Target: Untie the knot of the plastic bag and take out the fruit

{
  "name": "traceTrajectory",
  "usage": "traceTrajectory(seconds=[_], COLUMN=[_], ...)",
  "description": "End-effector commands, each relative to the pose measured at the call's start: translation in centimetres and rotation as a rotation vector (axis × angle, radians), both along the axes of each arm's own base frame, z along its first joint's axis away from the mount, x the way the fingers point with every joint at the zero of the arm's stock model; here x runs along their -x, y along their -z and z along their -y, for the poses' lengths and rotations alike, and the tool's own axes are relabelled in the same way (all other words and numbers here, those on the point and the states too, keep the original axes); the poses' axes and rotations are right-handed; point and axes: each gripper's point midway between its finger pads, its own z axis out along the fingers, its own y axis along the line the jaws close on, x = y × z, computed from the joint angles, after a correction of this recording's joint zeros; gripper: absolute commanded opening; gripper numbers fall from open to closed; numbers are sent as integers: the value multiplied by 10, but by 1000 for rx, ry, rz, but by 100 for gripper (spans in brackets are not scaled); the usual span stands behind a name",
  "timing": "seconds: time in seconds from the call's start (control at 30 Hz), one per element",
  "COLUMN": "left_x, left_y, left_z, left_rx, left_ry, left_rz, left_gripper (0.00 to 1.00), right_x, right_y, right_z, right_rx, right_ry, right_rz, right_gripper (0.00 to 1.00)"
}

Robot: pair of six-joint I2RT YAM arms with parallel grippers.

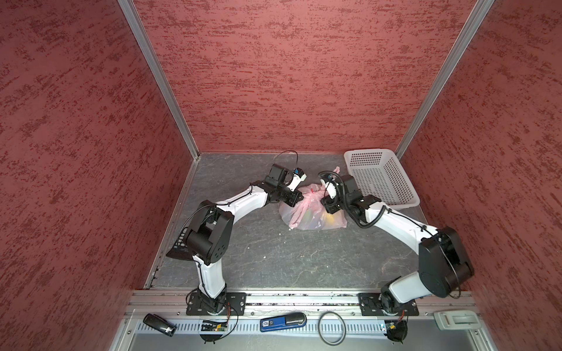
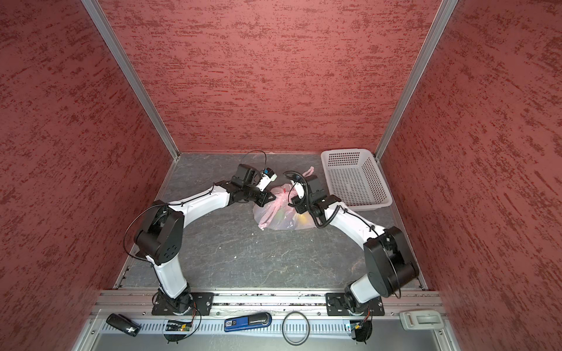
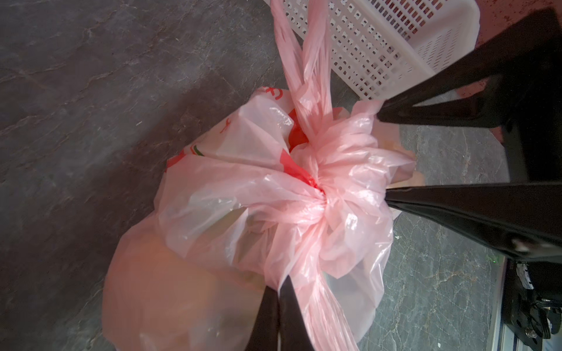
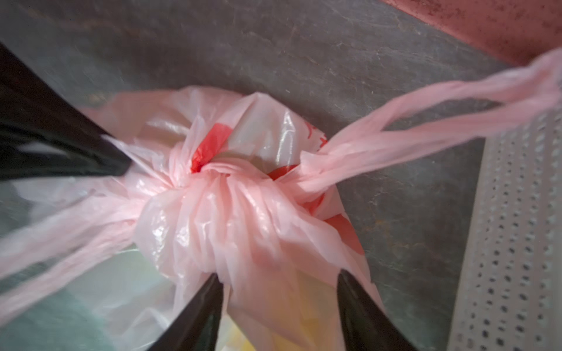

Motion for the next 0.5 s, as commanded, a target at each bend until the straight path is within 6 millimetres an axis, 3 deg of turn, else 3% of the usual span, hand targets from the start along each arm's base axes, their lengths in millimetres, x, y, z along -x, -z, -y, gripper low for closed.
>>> traceTrajectory(seconds=[0.0,0.13,0.3,0.47], left_x=[7,19,25,26], left_y=[-22,-21,-19,-14], left_z=[-9,-19,-27,-28], left_rx=[26,29,34,32], left_ry=[-33,-70,-110,-119], left_rz=[28,17,23,12], left_gripper=[0,0,0,0], right_x=[11,23,32,18], right_y=[-35,-41,-31,-23], right_z=[-4,-15,-36,-47], right_rx=[-172,-259,-331,-301], right_ry=[-24,-90,-185,-221], right_rz=[24,0,-71,-55], right_gripper=[72,76,74,73])
